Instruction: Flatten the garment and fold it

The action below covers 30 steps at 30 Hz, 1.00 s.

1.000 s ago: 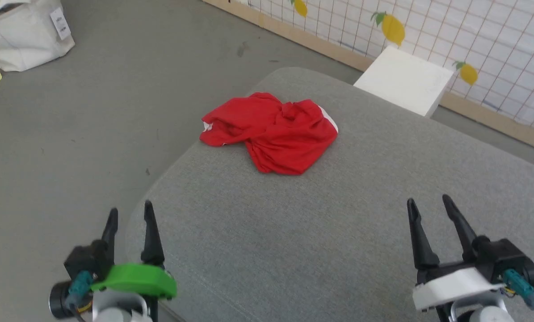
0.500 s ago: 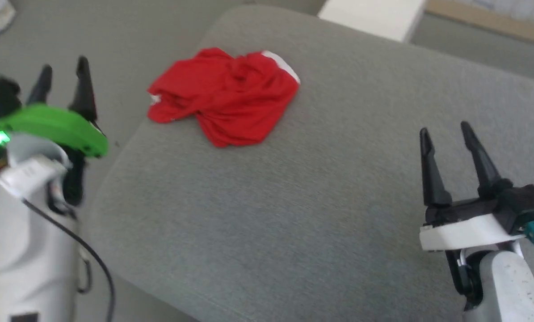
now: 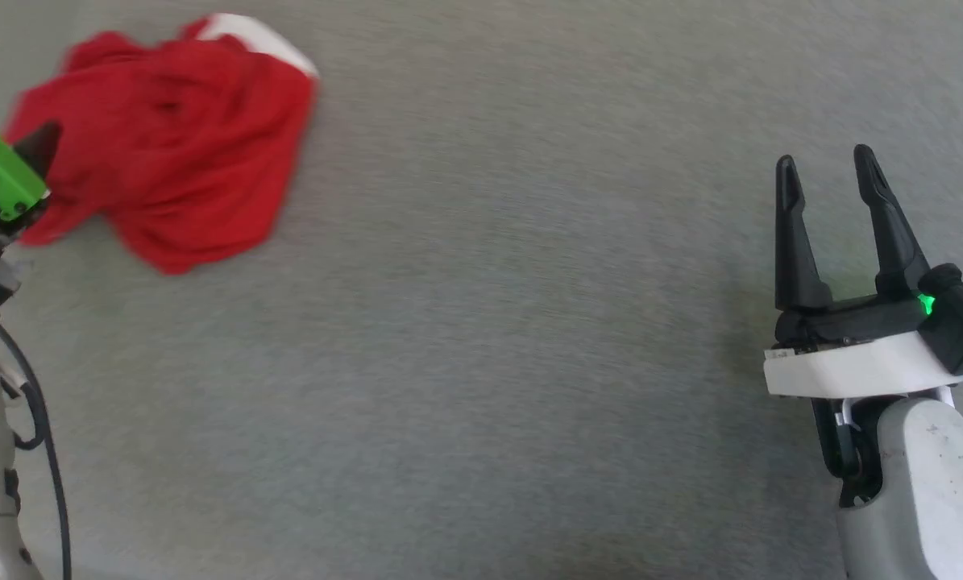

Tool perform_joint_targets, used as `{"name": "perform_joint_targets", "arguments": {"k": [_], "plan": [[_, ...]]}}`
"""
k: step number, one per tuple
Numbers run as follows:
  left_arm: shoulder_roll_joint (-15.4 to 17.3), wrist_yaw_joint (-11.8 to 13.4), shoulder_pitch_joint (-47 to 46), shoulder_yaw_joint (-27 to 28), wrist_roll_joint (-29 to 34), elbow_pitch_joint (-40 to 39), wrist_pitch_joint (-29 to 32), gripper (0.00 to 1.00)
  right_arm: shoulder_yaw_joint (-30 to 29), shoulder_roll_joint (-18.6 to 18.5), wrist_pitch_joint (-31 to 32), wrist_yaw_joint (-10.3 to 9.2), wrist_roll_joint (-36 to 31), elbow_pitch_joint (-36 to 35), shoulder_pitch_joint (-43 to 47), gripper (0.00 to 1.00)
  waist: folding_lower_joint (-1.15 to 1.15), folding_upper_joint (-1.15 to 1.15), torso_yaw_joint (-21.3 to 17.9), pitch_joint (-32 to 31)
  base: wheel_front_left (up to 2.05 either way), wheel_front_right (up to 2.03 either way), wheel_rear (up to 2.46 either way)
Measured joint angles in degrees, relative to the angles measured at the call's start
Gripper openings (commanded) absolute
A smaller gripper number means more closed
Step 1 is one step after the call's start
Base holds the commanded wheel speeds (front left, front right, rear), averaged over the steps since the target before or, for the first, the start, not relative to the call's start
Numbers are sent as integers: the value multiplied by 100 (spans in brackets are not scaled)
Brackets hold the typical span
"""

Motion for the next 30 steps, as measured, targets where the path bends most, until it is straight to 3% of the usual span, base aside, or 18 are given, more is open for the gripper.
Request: {"name": "perform_joint_targets", "arguments": {"k": [8, 12, 13, 14, 15, 18, 22, 26, 30], "plan": [[79, 620, 569, 219, -185, -450, 913, 100, 21, -2, 0, 0, 168, -5, 2, 100, -1, 0, -692, 470, 0, 0, 0], [265, 720, 797, 285, -219, -770, 1146, 100, 4, -4, 0, 0, 203, -7, 4, 100, -2, 0, -912, 597, 0, 0, 0], [304, 715, 833, 285, -218, -846, 1157, 64, -4, -4, 0, 0, 203, -7, 4, 100, -2, 0, -943, 609, 0, 0, 0], [332, 690, 873, 281, -207, -910, 1095, 9, -16, -5, 0, 0, 203, 1, 5, 100, -2, 1, -970, 613, 0, 0, 0], [344, 635, 890, 266, -172, -965, 966, 0, -16, -7, 0, 0, 203, 12, 8, 100, -2, 0, -982, 597, 0, 0, 0], [336, 448, 923, 182, 109, -1017, 191, 0, -41, -3, 0, 0, 209, 26, 16, 100, -2, 0, -998, 515, 0, 0, 0], [268, 170, 816, 174, 578, -1061, -1840, 0, -183, -4, -1, 0, 253, 79, 132, 100, -2, 0, -992, 265, 0, 0, 0], [261, -113, 586, 54, 955, -993, -3409, 0, -304, -4, -1, 0, 255, 159, 361, 100, -2, 0, -952, -101, 0, 0, 0], [192, -319, 365, -207, 1239, -875, -4350, 0, -421, -4, -1, 0, 320, 230, 643, 100, -2, 0, -888, -552, 0, 0, 0]]}}
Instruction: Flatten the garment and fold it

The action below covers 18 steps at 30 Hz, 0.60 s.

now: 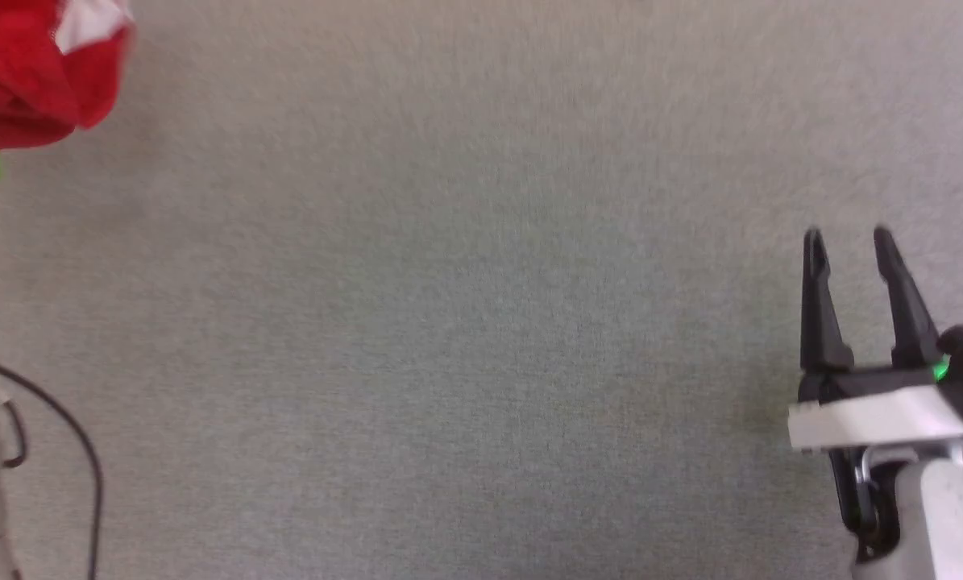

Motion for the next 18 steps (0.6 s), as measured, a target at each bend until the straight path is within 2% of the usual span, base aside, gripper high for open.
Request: {"name": "perform_joint_targets", "arguments": {"k": [3, 8, 14, 18], "plan": [[-156, -147, -119, -314, 160, 53, -360, 0, -54, 0, 0, 0, 38, 42, 254, 100, 0, 0, 35, -377, 0, 0, 0], [-573, -413, -271, -862, 247, 16, -579, 0, -79, 1, 0, 0, 40, 64, 526, 100, 0, 0, 38, -1012, 0, 0, 0], [-1227, -661, -270, -1478, 171, -96, -515, 0, -83, 1, -1, 0, 2, 52, 738, 100, 0, 0, -119, -1628, 0, 0, 0], [-1671, -779, -108, -1858, -69, -114, -314, 0, -92, 2, -2, 0, -59, 32, 835, 100, 0, 0, -398, -1861, 0, 0, 0]]}}
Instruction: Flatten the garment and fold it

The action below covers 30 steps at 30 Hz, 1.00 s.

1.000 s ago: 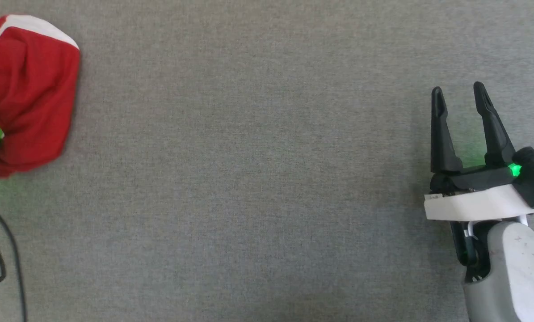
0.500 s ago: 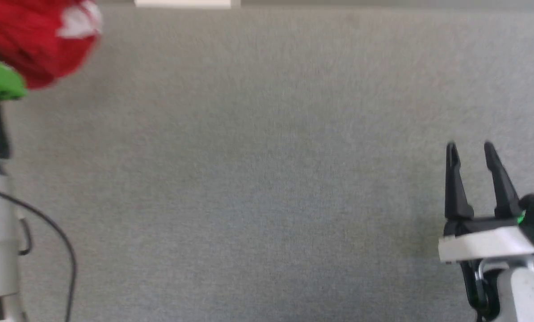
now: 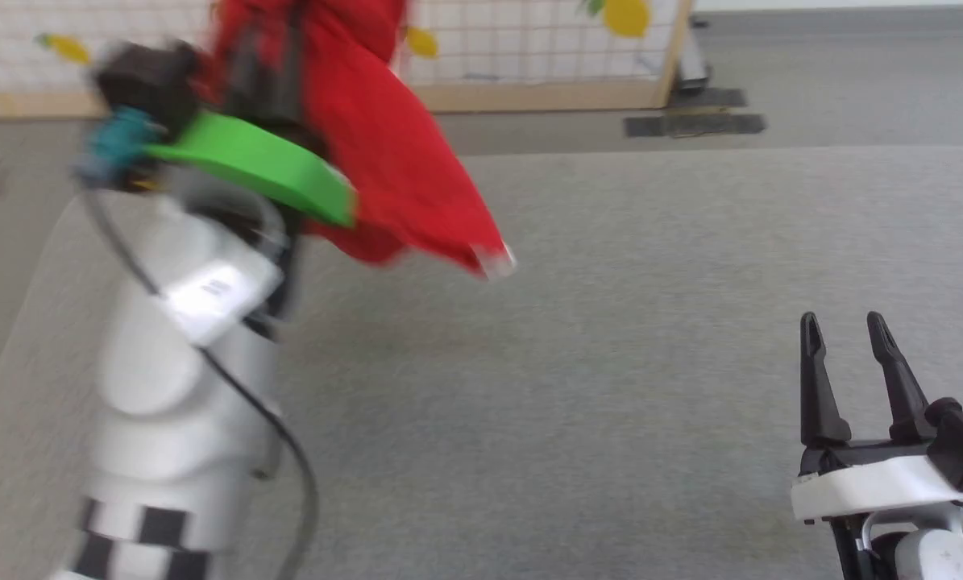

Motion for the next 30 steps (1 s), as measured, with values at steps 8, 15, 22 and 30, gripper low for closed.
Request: {"name": "perform_joint_targets", "arguments": {"k": [8, 15, 22, 30], "plan": [[-606, -178, 666, -1026, -811, 408, 570, 0, 105, -3, 0, 0, -27, -36, 60, 100, 0, 0, -708, -158, 0, 0, 0], [-654, -151, 1079, -2056, -1262, 1244, 1505, 0, 298, -4, 0, 0, -2, -40, 52, 100, 0, 0, -1177, -86, 0, 0, 0], [-657, -69, 1305, -2794, -1300, 2251, 2872, 0, 394, -5, 0, 0, 101, -5, 42, 100, 0, 0, -1355, 57, 0, 0, 0], [-649, 35, 1296, -2642, -1354, 2136, 2436, 100, 413, -4, 0, 0, 100, 7, 42, 100, 0, 0, -1235, 23, 0, 0, 0]]}}
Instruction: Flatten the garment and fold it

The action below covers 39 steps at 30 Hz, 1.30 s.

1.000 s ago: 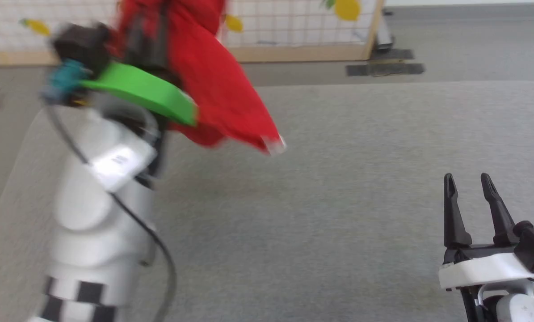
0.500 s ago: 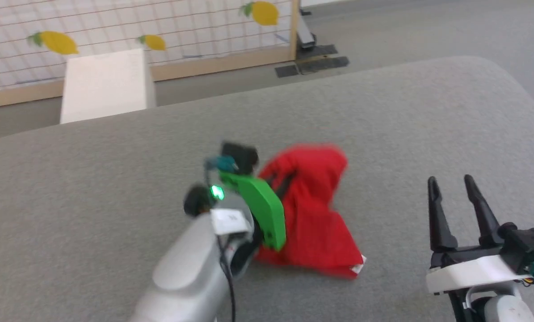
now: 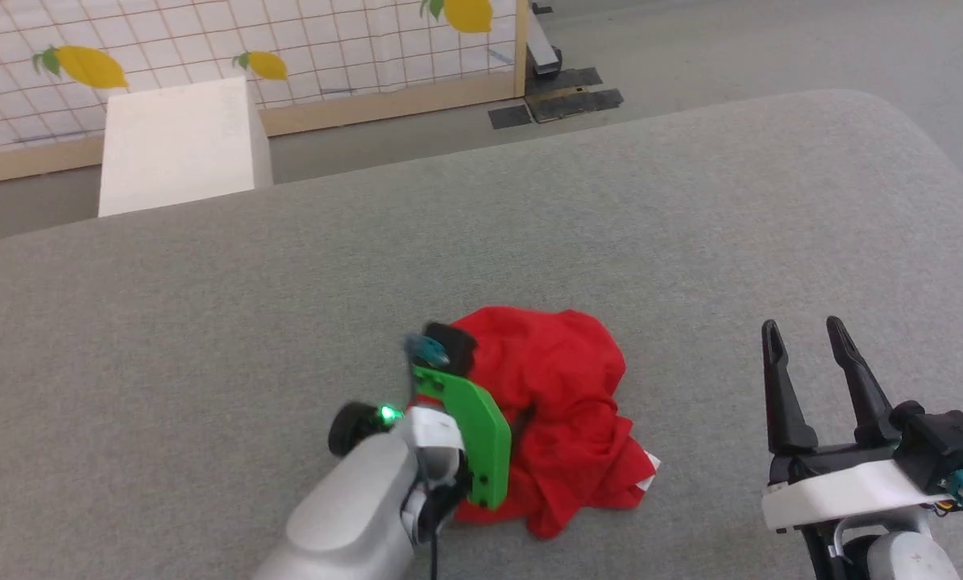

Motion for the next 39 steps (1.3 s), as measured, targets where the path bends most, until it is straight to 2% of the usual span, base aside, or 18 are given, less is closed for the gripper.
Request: {"name": "perform_joint_targets", "arguments": {"k": [6, 10, 13, 18, 22, 30, 39], "plan": [[171, 175, -55, 571, 58, -664, -1751, 100, -53, -1, 0, 0, -51, -23, 8, 100, 0, 0, 228, -110, 0, 0, 0], [480, 293, -27, 901, 269, -1116, -2808, 100, -52, -1, 0, 0, -129, -59, 12, 100, 0, 0, 425, -205, 0, 0, 0], [705, 345, 168, 1187, 312, -1412, -3152, 100, -56, -1, 0, 0, -192, -93, 16, 100, 0, 0, 585, -265, 0, 0, 0], [982, 455, 815, 1700, 621, -1933, -3230, 100, -76, 0, -1, 0, -276, -113, 25, 100, 0, 0, 858, -326, 0, 0, 0], [998, 465, 1419, 2196, 979, -2438, -3249, 100, -80, 0, 0, 0, -300, -102, 31, 100, 0, 0, 1061, -338, 0, 0, 0], [731, 257, 2404, 2938, 1496, -2939, -3250, 100, -75, 0, 5, 0, -320, -36, 54, 100, 0, 0, 1344, -320, 0, 0, 0], [398, 25, 2821, 3428, 1940, -3119, -3251, 100, -87, 1, 9, 0, -323, 57, 127, 100, 0, 0, 1432, -316, 0, 0, 0]]}}
